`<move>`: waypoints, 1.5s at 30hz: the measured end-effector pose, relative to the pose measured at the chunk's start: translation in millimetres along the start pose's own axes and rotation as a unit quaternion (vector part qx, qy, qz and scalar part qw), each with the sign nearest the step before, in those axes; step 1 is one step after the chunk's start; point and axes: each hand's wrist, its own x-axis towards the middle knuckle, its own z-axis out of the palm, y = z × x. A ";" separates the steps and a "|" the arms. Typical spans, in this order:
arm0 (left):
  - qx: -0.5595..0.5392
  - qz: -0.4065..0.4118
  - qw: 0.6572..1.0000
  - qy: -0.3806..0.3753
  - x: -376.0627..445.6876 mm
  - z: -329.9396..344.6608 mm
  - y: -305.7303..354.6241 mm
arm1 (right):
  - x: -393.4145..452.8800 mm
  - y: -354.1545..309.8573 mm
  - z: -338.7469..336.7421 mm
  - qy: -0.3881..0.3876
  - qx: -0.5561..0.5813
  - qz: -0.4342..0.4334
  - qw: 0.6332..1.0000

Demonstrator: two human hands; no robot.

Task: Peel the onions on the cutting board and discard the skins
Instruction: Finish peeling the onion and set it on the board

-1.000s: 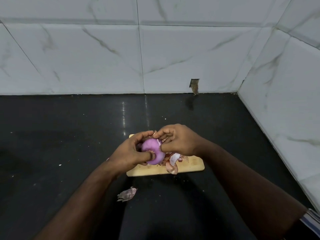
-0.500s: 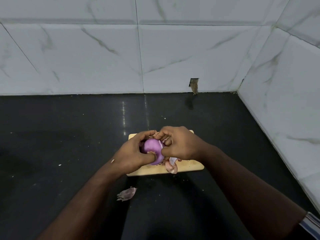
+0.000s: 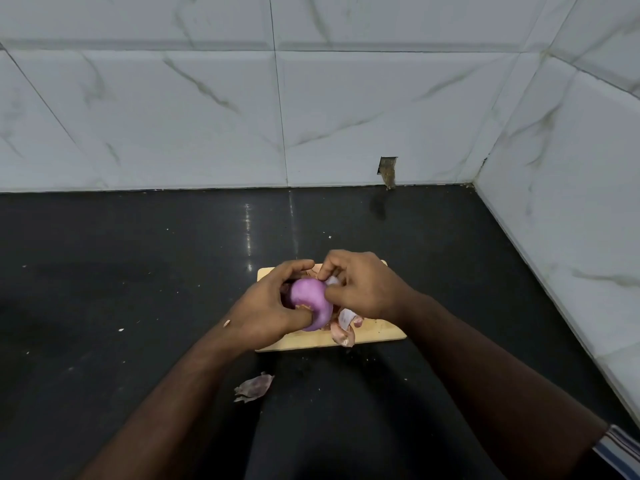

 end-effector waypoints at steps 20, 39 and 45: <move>-0.573 -0.160 0.799 0.094 0.1 2.2 -0.8 | -11.6 -8.5 18.6 0.152 0.119 0.000 0.981; -0.404 -0.168 0.884 0.165 1.5 -9.1 -23.7 | 6.9 53.4 72.8 0.074 -0.251 0.014 0.965; -0.302 -0.156 0.925 0.167 2.6 -10.7 -26.4 | 9.2 56.9 70.4 0.053 -0.268 0.008 0.962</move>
